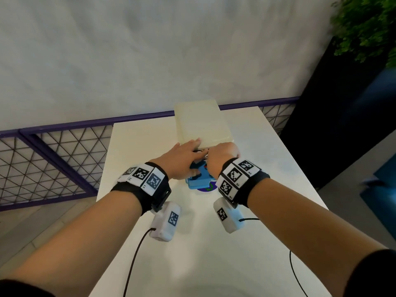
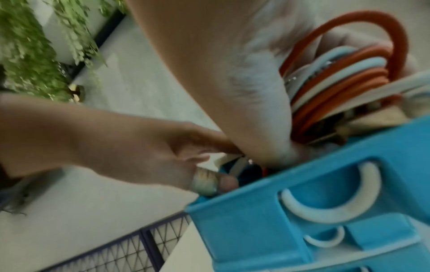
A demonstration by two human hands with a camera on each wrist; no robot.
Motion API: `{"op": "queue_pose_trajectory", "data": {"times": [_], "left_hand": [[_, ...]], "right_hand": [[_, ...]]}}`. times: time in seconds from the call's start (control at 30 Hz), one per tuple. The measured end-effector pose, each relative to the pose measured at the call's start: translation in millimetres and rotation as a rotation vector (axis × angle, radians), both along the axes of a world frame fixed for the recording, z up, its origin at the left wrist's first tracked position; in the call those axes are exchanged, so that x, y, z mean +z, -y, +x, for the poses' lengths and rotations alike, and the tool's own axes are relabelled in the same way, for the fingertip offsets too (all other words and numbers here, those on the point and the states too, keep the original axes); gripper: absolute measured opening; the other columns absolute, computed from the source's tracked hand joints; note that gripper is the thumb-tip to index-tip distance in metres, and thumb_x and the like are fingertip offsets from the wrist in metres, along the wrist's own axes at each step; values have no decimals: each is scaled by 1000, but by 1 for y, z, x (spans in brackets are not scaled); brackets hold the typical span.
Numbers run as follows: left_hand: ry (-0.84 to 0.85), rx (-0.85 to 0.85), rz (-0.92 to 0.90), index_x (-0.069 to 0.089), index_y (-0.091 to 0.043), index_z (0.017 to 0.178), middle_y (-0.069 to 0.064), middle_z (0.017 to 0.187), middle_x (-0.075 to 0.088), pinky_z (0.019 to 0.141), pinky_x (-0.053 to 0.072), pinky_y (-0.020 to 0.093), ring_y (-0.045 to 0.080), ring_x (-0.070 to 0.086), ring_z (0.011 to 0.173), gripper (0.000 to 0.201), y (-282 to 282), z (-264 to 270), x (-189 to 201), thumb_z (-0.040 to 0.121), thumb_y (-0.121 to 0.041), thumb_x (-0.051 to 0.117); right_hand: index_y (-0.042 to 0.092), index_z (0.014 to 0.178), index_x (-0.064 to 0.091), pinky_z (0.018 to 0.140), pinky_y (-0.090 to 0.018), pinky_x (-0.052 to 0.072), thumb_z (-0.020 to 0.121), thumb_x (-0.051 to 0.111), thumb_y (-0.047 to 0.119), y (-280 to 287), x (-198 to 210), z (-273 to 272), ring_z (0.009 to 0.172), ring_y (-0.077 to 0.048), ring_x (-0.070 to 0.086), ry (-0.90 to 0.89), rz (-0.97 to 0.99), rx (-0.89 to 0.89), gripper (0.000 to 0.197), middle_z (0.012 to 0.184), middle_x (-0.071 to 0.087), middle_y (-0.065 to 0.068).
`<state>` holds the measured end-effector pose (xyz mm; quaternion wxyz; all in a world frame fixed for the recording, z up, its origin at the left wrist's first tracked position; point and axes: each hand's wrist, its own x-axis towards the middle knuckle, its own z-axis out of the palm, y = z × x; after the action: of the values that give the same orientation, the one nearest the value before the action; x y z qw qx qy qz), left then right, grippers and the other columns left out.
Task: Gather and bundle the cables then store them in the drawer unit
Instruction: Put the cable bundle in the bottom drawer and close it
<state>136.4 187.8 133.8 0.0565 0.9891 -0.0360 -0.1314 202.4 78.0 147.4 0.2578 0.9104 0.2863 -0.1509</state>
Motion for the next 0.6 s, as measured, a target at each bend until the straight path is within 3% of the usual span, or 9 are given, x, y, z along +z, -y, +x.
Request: {"op": "queue_pose_trajectory", "data": {"times": [0.07, 0.17, 0.27, 0.4, 0.5, 0.6], "left_hand": [[23, -24, 27, 26, -28, 147, 11, 160, 1, 115, 12, 47, 26, 2, 147, 62, 0, -1, -2, 92, -33, 54], [47, -32, 21, 32, -25, 145, 14, 159, 5, 115, 14, 48, 29, 4, 146, 55, 2, -2, -3, 93, -29, 51], [57, -39, 10, 38, -19, 140, 15, 159, 7, 116, 15, 49, 30, 5, 146, 50, 1, -2, -3, 92, -26, 52], [11, -25, -4, 27, -18, 147, 15, 159, 0, 118, 9, 47, 30, 0, 147, 58, 1, 0, -4, 92, -19, 47], [-8, -10, 29, 12, -18, 151, 14, 160, -5, 119, 7, 46, 30, -4, 147, 66, 2, -1, -5, 92, -15, 41], [43, -34, 104, 7, -15, 152, 16, 159, -4, 118, 11, 45, 31, 0, 147, 64, 4, -4, -7, 95, -19, 38]], "right_hand": [[14, 92, 61, 68, -28, 55, 89, 55, 21, -5, -5, 1, 72, -17, 61, -2, 54, -49, 10, 86, 63, 4], [13, 97, 64, 53, -29, 48, 90, 53, 22, -13, -11, 3, 68, -18, 57, -37, 104, -101, 16, 84, 61, 2], [15, 98, 65, 59, -30, 48, 90, 53, 21, -16, -15, 6, 71, -19, 59, -44, 154, -127, 16, 82, 61, 1], [18, 99, 65, 70, -32, 52, 89, 52, 27, -16, -25, 12, 78, -22, 61, -143, 306, -201, 19, 85, 64, 1], [19, 106, 62, 62, -33, 48, 86, 52, 39, -17, -27, 9, 79, -23, 59, -151, 401, -306, 30, 91, 63, -2], [18, 105, 57, 62, -32, 46, 78, 58, 45, -16, -28, 12, 84, -23, 57, -216, 458, -332, 38, 97, 60, -4]]}}
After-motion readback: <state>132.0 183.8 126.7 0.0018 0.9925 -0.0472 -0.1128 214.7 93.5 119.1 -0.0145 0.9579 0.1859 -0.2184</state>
